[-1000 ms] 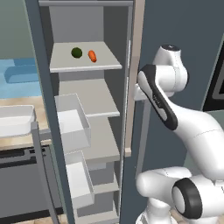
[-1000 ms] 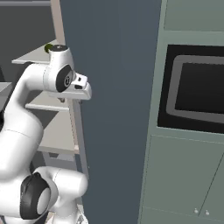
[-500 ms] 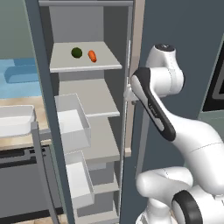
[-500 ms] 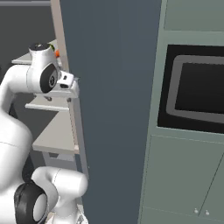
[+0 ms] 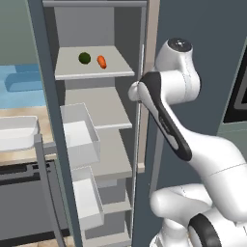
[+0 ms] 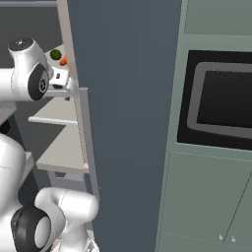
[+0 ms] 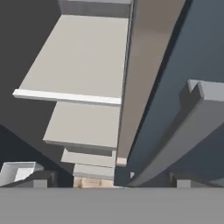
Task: Take the carrot and lime out of the freezer and place them in the tupperware container on the counter. Then put the tupperware containing the vegetables back in the freezer.
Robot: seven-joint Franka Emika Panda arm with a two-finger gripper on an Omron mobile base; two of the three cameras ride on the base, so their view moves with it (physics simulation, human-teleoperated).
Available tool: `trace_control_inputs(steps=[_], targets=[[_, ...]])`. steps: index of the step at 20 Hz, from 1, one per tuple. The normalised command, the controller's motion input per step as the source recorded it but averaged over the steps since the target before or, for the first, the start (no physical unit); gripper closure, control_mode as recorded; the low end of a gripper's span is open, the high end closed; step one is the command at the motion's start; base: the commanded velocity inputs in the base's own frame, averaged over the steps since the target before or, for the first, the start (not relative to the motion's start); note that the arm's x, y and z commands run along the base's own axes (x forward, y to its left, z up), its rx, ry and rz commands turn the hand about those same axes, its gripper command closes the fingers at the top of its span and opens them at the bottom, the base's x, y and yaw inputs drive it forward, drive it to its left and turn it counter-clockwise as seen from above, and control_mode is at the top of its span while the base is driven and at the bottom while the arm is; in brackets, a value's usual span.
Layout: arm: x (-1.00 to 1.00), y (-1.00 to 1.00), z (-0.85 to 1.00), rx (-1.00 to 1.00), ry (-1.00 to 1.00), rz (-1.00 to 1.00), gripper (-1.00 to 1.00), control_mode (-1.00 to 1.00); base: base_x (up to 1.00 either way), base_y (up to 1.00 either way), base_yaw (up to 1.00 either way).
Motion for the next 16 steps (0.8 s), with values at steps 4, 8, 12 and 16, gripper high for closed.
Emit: trace_control_inputs(steps=[4, 8, 12, 16], targets=[[0.06, 0.18, 0.45, 0.00, -0.22, 0.00, -1.00, -1.00, 0.00, 0.00, 0.00], [0.16, 0.22, 0.38, 0.00, -0.20, 0.00, -1.00, -1.00, 0.00, 0.00, 0.00], [0.20, 0.24, 0.29, 0.00, -0.21, 0.00, -1.00, -1.00, 0.00, 0.00, 0.00], [0.31, 0.25, 0.20, 0.00, -0.15, 0.00, -1.00, -1.00, 0.00, 0.00, 0.00]])
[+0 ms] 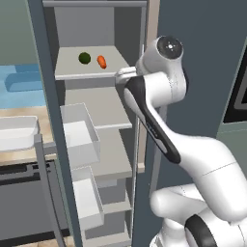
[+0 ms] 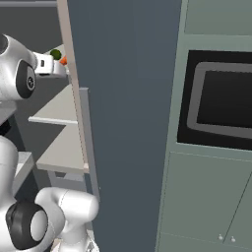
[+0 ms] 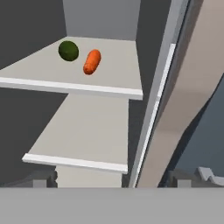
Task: Take the carrot and lime out of the freezer and place them in the tupperware container on the counter. Then put the tupperware containing the vegetables back in the freezer.
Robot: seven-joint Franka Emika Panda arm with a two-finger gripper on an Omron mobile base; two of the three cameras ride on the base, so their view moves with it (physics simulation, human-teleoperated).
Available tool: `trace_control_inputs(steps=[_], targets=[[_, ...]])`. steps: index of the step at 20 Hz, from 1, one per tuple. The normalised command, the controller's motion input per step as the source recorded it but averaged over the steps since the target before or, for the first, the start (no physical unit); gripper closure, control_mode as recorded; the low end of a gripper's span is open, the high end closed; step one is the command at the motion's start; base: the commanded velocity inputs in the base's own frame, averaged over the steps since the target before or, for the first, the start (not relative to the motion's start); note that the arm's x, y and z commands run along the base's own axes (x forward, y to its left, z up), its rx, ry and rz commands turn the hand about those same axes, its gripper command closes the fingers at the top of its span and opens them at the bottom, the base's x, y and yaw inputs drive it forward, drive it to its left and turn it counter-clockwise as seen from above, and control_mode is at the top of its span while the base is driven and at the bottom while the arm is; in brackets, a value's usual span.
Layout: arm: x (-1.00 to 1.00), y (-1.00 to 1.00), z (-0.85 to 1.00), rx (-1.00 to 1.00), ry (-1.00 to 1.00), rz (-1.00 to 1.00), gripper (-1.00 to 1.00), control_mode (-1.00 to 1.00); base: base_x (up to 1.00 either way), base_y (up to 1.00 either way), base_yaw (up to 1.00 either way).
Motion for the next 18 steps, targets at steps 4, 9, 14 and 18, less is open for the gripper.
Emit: trace_control_inputs(steps=[4, 9, 14, 18], targets=[[0.40, 0.28, 0.18, 0.00, -0.07, 0.00, -1.00, -1.00, 0.00, 0.00, 0.00], [0.55, 0.24, 0.07, 0.00, -0.01, 0.00, -1.00, -1.00, 0.00, 0.00, 0.00], [0.62, 0.19, 0.00, 0.02, 0.00, 0.00, -1.00, -1.00, 0.00, 0.00, 0.00], [0.60, 0.14, 0.00, 0.00, 0.00, 0.00, -1.00, -1.00, 0.00, 0.00, 0.00]])
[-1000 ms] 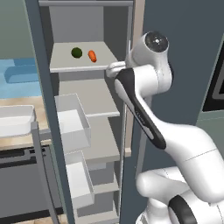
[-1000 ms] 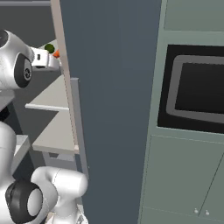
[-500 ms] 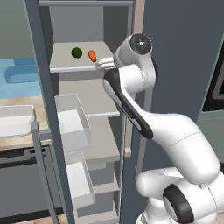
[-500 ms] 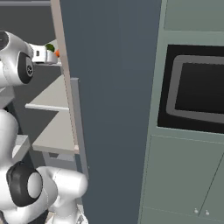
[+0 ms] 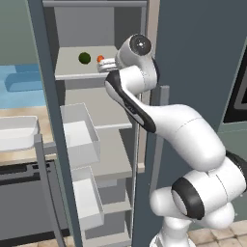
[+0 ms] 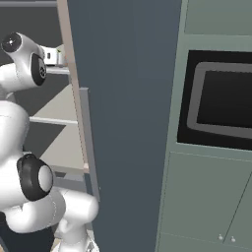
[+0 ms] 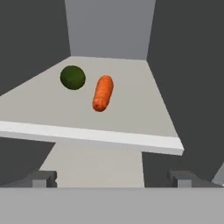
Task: Take the carrot and lime out of the freezer and place them in the tupperware container on the counter. Then put the tupperware containing the vegetables back in the freezer.
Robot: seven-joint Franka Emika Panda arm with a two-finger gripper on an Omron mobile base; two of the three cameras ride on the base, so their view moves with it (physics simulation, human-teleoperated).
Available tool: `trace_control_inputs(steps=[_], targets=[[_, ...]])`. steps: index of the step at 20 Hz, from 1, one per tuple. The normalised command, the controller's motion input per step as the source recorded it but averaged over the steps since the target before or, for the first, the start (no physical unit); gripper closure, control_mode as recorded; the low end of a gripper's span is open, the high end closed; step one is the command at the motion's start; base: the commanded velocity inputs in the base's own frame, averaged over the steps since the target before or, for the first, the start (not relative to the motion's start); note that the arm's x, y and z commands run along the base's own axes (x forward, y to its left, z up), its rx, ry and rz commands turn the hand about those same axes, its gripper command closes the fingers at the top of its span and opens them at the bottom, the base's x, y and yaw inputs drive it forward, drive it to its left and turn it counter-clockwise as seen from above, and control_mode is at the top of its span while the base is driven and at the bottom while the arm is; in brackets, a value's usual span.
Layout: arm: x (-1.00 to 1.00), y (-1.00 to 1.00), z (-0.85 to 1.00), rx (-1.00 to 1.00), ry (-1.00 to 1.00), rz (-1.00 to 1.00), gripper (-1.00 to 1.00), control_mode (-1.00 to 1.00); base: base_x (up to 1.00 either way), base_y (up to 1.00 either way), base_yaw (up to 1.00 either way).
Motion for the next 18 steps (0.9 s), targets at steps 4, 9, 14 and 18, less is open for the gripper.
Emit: trace_control_inputs(steps=[4, 9, 14, 18], targets=[[0.59, 0.10, 0.00, 0.00, 0.00, 0.00, -1.00, -1.00, 0.00, 0.00, 0.00], [0.51, 0.06, 0.00, 0.00, 0.02, 0.00, -1.00, -1.00, 0.00, 0.00, 0.00], [0.41, 0.04, 0.00, 0.00, 0.06, 0.00, -1.00, -1.00, 0.00, 0.00, 0.00], [0.32, 0.12, 0.00, 0.00, 0.06, 0.00, -1.00, -1.00, 0.00, 0.00, 0.00]])
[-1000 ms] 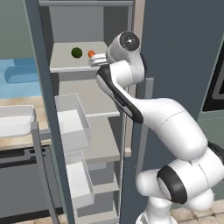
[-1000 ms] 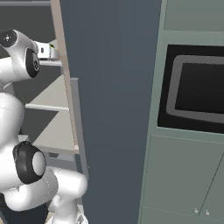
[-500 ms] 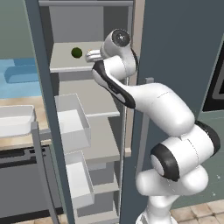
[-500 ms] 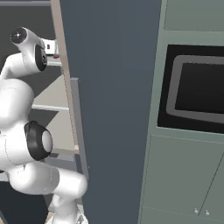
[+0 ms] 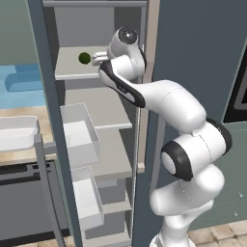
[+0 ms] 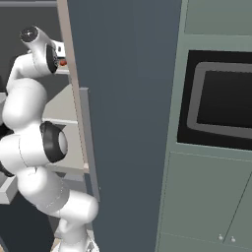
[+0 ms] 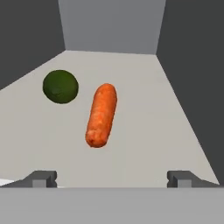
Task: Take the carrot and lime out of the freezer and place them in the tupperware container on the counter. Then put the tupperware containing the vegetables back in the freezer.
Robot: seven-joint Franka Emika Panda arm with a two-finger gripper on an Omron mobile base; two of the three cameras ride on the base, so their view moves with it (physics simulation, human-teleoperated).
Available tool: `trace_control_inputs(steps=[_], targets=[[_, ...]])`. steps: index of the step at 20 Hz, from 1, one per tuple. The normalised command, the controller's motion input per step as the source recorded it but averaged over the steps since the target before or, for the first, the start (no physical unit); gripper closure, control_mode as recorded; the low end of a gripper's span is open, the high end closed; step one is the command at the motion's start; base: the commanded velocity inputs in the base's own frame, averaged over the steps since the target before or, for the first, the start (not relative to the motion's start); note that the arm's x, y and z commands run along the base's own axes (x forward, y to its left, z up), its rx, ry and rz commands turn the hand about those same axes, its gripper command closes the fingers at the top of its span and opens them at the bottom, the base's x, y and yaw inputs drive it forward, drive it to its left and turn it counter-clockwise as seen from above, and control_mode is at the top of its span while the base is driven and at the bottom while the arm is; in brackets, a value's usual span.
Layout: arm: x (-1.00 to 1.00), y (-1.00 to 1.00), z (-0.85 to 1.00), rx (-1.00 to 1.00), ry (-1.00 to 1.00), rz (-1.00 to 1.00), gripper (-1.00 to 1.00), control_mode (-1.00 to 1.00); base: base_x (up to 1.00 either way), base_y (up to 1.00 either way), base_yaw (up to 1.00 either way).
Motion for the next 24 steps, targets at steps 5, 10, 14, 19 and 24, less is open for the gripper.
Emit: trace_control_inputs(steps=[5, 10, 14, 19, 24], targets=[[0.30, 0.17, -0.03, 0.00, 0.07, 0.00, -1.00, -1.00, 0.00, 0.00, 0.00], [0.23, 0.10, -0.19, 0.00, 0.02, -0.01, -1.00, -1.00, 0.00, 0.00, 0.00], [0.33, 0.00, -0.25, 0.00, 0.01, -0.04, -1.00, -1.00, 0.00, 0.00, 0.00], [0.35, 0.00, -0.20, 0.00, 0.00, -0.06, -1.00, -1.00, 0.00, 0.00, 0.00], [0.34, 0.07, -0.06, 0.00, 0.00, -0.03, -1.00, -1.00, 0.00, 0.00, 0.00]])
